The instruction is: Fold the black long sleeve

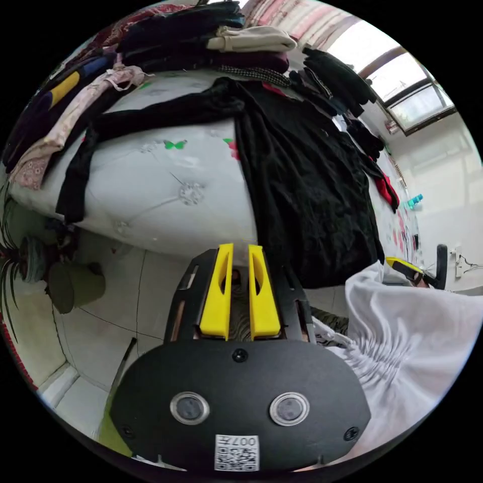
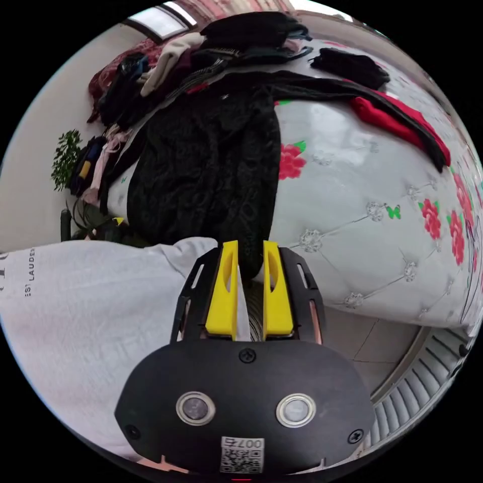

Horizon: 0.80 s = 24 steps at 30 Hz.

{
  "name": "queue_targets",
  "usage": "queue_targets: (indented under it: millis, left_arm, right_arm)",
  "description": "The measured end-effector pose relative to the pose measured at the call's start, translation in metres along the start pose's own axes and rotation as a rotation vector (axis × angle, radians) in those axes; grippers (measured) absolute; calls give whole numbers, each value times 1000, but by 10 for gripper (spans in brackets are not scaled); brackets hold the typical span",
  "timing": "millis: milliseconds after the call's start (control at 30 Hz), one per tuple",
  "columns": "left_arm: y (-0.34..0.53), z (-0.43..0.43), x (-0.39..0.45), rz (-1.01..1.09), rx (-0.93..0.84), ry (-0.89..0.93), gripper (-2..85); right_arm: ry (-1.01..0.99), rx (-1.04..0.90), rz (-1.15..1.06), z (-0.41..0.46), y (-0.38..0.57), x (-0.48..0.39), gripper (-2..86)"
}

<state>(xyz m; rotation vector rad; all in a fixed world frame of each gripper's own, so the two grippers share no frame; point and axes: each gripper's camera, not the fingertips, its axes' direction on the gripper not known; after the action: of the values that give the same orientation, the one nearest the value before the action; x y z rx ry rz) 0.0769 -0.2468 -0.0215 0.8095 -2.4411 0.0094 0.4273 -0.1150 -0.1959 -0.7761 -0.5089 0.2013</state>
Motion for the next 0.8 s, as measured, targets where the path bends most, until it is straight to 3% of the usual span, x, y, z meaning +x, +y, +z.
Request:
queue_targets:
  millis: [367,600,800]
  left_arm:
    - [26,8,13,-20,-67,-40,64]
    - [36,24,22,-87,-52,-14,85]
    - [38,30,27,-68,-29,-23,87]
  right_arm:
    - [-30,66,-221,26,22,-8,48]
    - [27,30,-245,68,17,8,24]
    - [-20,186,-112,26,28,66,11]
